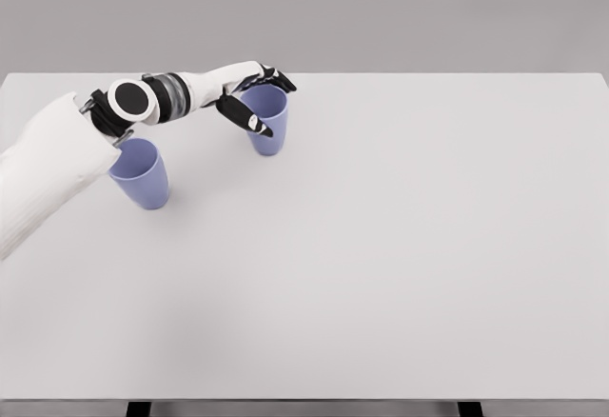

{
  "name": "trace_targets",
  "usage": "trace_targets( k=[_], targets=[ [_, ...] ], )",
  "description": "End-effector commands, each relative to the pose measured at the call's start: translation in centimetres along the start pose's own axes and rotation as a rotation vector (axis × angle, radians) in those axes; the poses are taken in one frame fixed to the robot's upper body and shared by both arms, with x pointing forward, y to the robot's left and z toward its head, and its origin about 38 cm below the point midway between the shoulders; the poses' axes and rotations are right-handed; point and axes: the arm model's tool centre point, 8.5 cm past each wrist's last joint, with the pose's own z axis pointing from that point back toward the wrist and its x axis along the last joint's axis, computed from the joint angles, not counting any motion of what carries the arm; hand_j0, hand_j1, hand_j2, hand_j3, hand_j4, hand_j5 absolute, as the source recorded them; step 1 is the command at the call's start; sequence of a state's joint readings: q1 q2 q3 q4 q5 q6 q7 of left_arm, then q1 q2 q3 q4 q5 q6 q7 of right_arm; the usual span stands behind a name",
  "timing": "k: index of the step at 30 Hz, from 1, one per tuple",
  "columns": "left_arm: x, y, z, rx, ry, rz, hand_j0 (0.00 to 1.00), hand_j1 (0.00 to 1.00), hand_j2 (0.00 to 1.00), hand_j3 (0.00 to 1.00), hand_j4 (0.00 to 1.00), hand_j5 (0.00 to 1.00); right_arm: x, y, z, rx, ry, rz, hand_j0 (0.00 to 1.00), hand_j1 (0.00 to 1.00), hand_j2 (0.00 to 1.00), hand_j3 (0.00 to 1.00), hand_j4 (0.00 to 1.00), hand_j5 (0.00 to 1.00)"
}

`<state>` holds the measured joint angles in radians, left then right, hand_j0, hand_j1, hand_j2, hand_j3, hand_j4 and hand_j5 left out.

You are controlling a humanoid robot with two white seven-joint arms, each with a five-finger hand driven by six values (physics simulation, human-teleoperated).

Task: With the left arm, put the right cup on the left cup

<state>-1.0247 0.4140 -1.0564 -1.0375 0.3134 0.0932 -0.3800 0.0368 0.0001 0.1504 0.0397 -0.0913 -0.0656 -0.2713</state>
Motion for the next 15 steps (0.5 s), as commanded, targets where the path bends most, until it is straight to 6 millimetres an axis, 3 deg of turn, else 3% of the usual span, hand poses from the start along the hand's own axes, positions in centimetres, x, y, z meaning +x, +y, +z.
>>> trace_targets(
  k=[1,15],
  targets=[
    [0.1,0.0,0.0,-0.003,-0.005,0.001,0.73,0.73,0.73,0.73,0.73,0.73,0.0,0.0,0.0,0.0,0.0,0.001,1.0,1.0,1.0,1.0,1.0,1.0],
    [1.8,1.2,2.3,0.001,-0.066,-0.022,0.72,0.72,0.72,0.72,0.72,0.72,0.0,0.0,0.0,0.001,0.0,-0.001,1.0,1.0,1.0,1.0,1.0,1.0]
  ],
)
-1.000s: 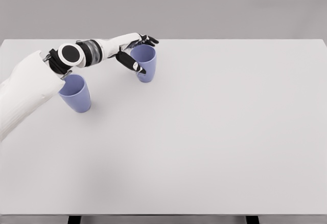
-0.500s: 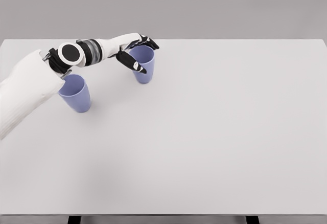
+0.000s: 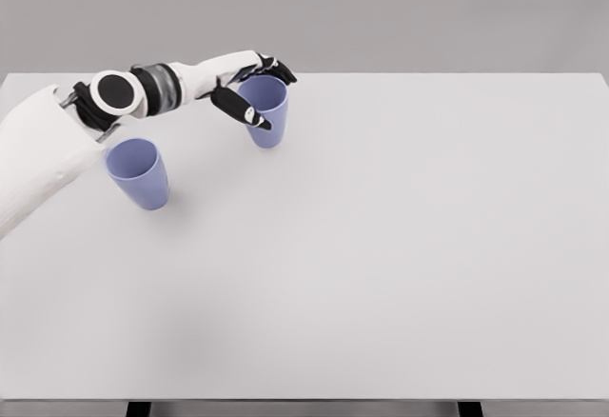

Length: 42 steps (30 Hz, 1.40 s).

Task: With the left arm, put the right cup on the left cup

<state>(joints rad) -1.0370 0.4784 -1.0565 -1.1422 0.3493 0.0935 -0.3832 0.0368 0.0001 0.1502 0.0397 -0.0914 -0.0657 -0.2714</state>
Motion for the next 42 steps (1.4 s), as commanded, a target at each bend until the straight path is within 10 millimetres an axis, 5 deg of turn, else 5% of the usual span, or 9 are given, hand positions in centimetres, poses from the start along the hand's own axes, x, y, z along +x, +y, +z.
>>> trace_targets(
  k=[1,42],
  targets=[
    [0.3,0.3,0.8,0.002,-0.012,-0.01,0.73,0.73,0.73,0.73,0.73,0.73,0.0,0.0,0.0,0.0,0.0,0.0,1.0,1.0,1.0,1.0,1.0,1.0],
    [3.0,3.3,12.0,0.036,-0.104,-0.105,0.73,0.73,0.73,0.73,0.73,0.73,0.0,0.0,0.0,0.0,0.0,0.0,1.0,1.0,1.0,1.0,1.0,1.0]
  ],
)
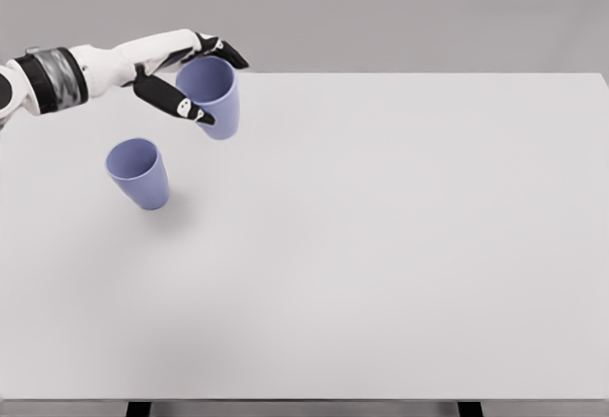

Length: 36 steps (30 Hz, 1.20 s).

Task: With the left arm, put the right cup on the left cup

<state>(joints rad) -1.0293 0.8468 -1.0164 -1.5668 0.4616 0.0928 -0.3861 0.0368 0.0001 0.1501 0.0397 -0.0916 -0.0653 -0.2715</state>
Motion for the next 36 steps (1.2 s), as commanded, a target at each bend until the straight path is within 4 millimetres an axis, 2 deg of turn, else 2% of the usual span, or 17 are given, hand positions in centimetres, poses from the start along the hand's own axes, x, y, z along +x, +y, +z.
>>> trace_targets(
  k=[1,16,31,36],
  targets=[
    [0.3,0.5,0.9,0.011,-0.003,-0.011,0.73,0.73,0.73,0.73,0.73,0.73,0.0,0.0,0.0,0.0,0.0,-0.002,1.0,1.0,1.0,1.0,1.0,1.0],
    [0.9,1.7,5.5,0.035,0.022,-0.055,0.73,0.73,0.73,0.73,0.73,0.73,0.0,0.0,0.0,0.0,0.0,0.0,1.0,1.0,1.0,1.0,1.0,1.0],
    [-0.3,2.3,9.2,0.052,0.092,-0.057,0.73,0.73,0.73,0.73,0.73,0.73,0.0,0.0,0.0,0.0,0.0,-0.002,1.0,1.0,1.0,1.0,1.0,1.0],
    [-0.8,1.6,9.7,0.038,0.104,-0.044,0.73,0.73,0.73,0.73,0.73,0.73,0.0,0.0,0.0,0.0,0.0,0.0,1.0,1.0,1.0,1.0,1.0,1.0]
  ],
)
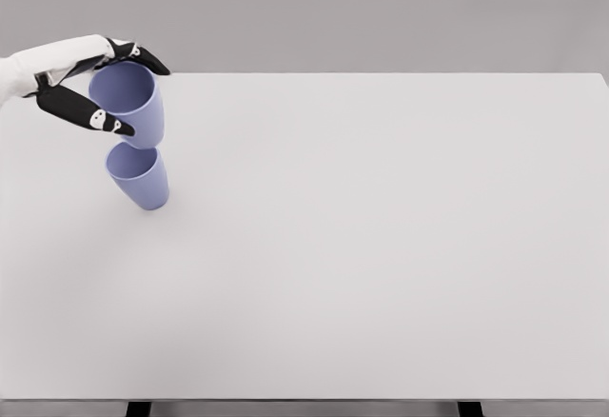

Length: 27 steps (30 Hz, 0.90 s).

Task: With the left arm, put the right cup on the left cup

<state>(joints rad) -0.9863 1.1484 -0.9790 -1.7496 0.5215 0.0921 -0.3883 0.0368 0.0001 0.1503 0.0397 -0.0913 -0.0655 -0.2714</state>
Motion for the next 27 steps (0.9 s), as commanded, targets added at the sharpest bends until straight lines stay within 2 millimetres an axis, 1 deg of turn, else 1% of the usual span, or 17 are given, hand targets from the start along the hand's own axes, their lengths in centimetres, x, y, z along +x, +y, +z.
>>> trace_targets(
  k=[1,9,13,16,21,27],
  targets=[
    [0.0,0.1,0.3,0.002,0.002,0.001,0.73,0.73,0.73,0.73,0.73,0.73,0.0,0.0,0.0,0.0,0.0,-0.001,1.0,1.0,1.0,1.0,1.0,1.0],
    [-1.0,-0.5,0.7,-0.008,0.029,0.015,0.73,0.73,0.73,0.73,0.73,0.73,0.0,0.0,0.0,0.0,0.0,-0.001,1.0,1.0,1.0,1.0,1.0,1.0],
    [-1.2,-0.4,1.1,-0.005,0.039,0.014,0.73,0.73,0.73,0.73,0.73,0.73,0.0,0.0,0.0,0.0,0.0,-0.001,1.0,1.0,1.0,1.0,1.0,1.0],
    [-1.6,-0.8,1.1,-0.013,0.047,0.022,0.73,0.73,0.73,0.73,0.73,0.73,0.0,0.0,0.0,0.0,0.002,-0.002,1.0,1.0,1.0,1.0,1.0,1.0],
    [-1.7,-0.6,2.0,-0.009,0.055,0.034,0.73,0.73,0.73,0.73,0.73,0.73,0.0,0.0,0.0,0.0,0.0,-0.001,1.0,1.0,1.0,1.0,1.0,1.0],
    [-1.6,-1.0,2.1,-0.019,0.053,0.032,0.73,0.73,0.73,0.73,0.73,0.73,0.0,0.0,0.0,0.0,0.0,-0.002,1.0,1.0,1.0,1.0,1.0,1.0]
  ],
)
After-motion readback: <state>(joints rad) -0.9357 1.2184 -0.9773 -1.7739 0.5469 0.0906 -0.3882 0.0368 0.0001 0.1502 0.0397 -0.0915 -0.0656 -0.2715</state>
